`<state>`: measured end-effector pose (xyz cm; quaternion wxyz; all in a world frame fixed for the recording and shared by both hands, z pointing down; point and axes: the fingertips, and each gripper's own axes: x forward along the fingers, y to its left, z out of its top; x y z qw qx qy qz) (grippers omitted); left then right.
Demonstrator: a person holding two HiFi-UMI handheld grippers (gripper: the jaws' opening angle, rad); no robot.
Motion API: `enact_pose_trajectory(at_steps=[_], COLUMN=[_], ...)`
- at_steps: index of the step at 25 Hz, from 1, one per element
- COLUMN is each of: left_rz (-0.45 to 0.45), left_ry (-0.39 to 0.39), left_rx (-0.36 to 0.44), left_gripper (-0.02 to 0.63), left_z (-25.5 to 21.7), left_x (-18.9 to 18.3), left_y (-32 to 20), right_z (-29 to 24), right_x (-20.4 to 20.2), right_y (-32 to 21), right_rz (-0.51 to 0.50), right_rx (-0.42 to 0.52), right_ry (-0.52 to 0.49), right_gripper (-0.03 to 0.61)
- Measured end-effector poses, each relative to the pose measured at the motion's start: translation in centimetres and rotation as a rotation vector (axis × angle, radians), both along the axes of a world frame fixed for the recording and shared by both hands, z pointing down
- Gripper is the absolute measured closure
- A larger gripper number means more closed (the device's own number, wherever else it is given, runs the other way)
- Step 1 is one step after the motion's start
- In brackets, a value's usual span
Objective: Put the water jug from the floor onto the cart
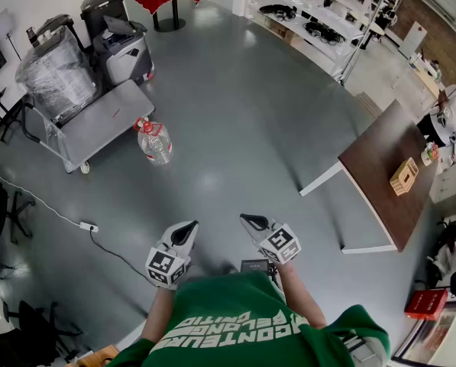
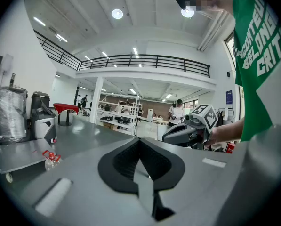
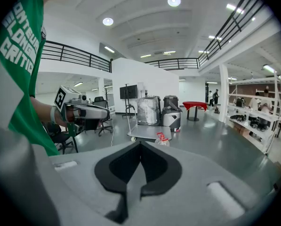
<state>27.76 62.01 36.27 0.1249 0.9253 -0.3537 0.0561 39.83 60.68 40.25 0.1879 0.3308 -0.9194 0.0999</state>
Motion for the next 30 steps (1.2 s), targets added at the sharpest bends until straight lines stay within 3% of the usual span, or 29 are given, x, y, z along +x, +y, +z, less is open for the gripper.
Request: enact_pose_trajectory(at_steps=[9,30], left_rz=[-0.012,0.107], left_ry=[0.0,0.029], left_rx=[-0.007,-0.02], left_gripper=[0.606,0.606], left_z=[0.0,-0.4], left_x=[-1.7,-3.3], left_y=[-1.2,-3.6], right_z=[-0.2,-1.4], right_x=[-1.5,-2.6], right_y=[-1.1,-2.6], right_rz=[-0.01,0.147], right_rx=[0.006,0.013], right_ry=[0.014,-0.013], right_gripper=[0.589,0.589])
